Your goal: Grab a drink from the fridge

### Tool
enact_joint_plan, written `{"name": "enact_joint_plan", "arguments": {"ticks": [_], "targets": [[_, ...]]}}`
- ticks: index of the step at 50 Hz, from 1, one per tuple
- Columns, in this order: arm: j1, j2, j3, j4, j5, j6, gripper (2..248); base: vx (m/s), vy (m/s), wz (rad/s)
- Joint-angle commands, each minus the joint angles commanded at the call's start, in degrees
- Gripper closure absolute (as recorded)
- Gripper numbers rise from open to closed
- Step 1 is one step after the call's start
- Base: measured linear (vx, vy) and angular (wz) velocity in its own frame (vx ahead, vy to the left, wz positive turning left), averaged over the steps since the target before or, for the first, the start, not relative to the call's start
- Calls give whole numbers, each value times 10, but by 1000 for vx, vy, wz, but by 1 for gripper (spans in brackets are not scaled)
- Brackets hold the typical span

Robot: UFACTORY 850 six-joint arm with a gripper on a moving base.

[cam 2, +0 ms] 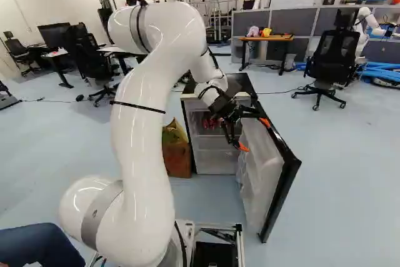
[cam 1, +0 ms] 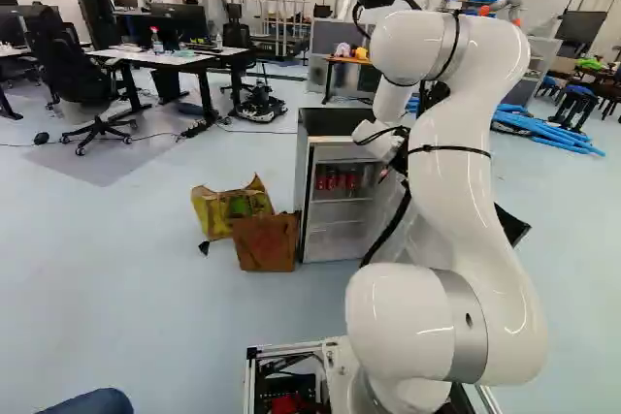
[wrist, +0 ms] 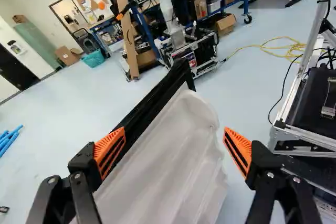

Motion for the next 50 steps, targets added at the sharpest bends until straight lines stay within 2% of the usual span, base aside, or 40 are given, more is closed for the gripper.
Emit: {"name": "enact_joint_plan", "arguments": {"ticks": [27,40,50], "targets": [[-45,-19,-48,0,0,0,3,0,0,0],[-46,-20,-49,-2,0,0,3,0,0,0],[-44,-16,-40,-22,0,0,3,0,0,0]]}}
